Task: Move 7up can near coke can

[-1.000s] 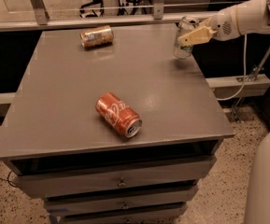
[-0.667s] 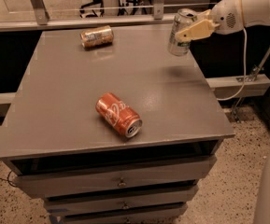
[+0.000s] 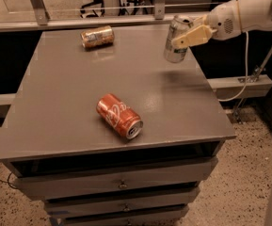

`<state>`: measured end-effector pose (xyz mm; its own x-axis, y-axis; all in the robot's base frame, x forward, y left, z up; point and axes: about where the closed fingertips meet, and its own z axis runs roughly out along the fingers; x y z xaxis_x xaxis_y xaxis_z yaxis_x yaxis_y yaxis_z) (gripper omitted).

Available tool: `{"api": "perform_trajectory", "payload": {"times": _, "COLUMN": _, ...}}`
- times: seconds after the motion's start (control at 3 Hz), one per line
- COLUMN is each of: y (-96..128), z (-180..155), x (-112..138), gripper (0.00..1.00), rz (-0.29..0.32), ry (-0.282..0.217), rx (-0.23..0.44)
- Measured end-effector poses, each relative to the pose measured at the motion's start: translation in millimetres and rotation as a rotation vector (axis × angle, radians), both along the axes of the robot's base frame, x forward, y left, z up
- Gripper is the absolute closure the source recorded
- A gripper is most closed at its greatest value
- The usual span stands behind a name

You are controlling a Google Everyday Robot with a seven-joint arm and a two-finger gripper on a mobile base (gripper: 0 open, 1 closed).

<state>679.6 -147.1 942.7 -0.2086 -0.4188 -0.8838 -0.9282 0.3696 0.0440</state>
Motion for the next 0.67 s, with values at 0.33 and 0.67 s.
{"api": "perform_trajectory", "payload": {"times": 0.33, "y": 33, "z": -16, "x": -52, "gripper": 1.0, "rz": 0.138, "ry": 0.025, "rx": 0.032}}
{"api": "perform_trajectory", "payload": {"times": 0.67, "y": 58, "z": -38, "x": -103, "gripper": 1.0, "rz": 0.258, "ry": 0.07, "rx": 0.07}}
